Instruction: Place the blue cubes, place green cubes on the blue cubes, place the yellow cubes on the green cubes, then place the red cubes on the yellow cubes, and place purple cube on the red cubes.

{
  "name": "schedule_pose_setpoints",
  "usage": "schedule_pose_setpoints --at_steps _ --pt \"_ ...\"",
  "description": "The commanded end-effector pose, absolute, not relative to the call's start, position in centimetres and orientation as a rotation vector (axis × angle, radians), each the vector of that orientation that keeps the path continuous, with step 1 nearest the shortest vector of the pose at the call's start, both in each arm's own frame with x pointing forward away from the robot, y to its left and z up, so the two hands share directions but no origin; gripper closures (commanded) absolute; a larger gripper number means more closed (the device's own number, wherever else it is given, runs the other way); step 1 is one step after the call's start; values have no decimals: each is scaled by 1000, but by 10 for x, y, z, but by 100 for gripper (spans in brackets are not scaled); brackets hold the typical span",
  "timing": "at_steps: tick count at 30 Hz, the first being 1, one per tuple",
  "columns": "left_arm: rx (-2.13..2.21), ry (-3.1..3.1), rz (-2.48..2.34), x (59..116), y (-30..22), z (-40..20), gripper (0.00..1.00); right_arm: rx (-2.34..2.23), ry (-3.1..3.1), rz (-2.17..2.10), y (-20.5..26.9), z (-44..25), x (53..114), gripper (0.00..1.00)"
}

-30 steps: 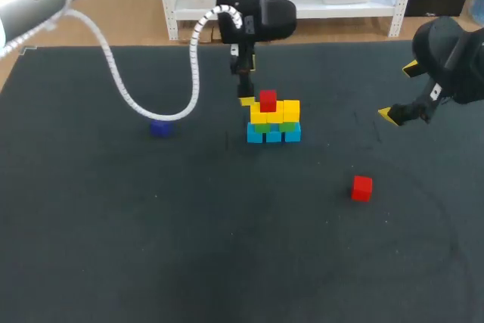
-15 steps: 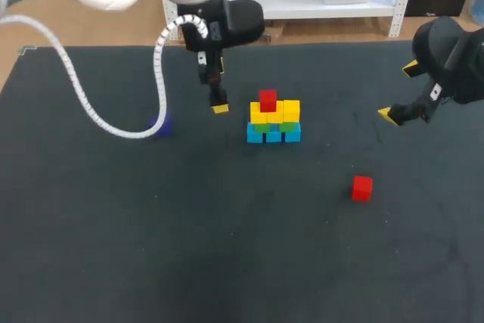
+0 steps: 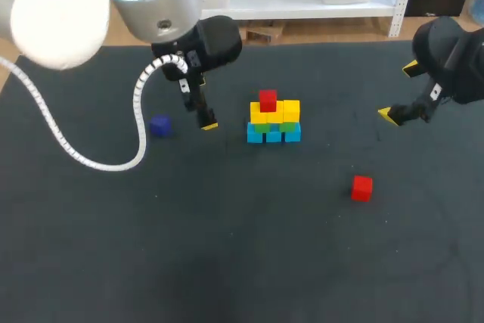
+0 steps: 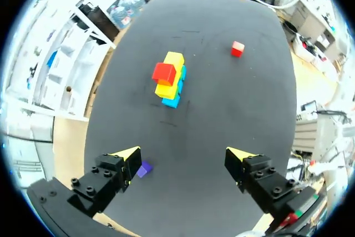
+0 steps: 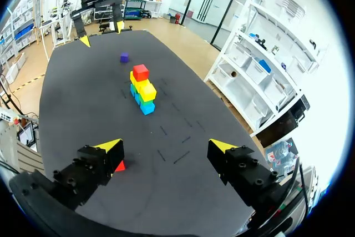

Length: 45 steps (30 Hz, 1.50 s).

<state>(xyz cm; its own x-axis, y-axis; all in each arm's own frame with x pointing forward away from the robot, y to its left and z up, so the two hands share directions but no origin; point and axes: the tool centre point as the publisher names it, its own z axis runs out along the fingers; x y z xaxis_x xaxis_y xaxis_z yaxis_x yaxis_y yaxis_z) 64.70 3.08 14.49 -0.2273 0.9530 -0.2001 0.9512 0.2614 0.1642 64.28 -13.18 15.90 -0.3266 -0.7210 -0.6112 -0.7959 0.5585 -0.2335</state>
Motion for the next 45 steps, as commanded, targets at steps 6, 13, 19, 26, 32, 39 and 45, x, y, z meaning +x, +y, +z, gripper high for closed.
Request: schedule_pose_setpoints --at_steps 6,13,19,26,32,39,45 --pt "1584 2266 148 647 58 144 0 -1105 2072 -40 -130 156 641 0" --pt "1511 2310 154 666 83 141 0 -1105 2072 -40 -130 156 641 0" --pt "1445 2361 160 674 95 138 0 -1105 2072 -40 -130 156 641 0" --pt "1375 2378 161 674 109 137 0 -1105 2072 -40 -130 156 641 0" --pt "1338 2394 169 672 117 137 0 -1105 2072 -40 -130 156 641 0" --pt "1325 2397 177 670 121 138 0 -1105 2072 -40 -130 156 641 0" --pt "1341 2381 166 669 121 138 0 -1105 2072 -40 -130 156 641 0"
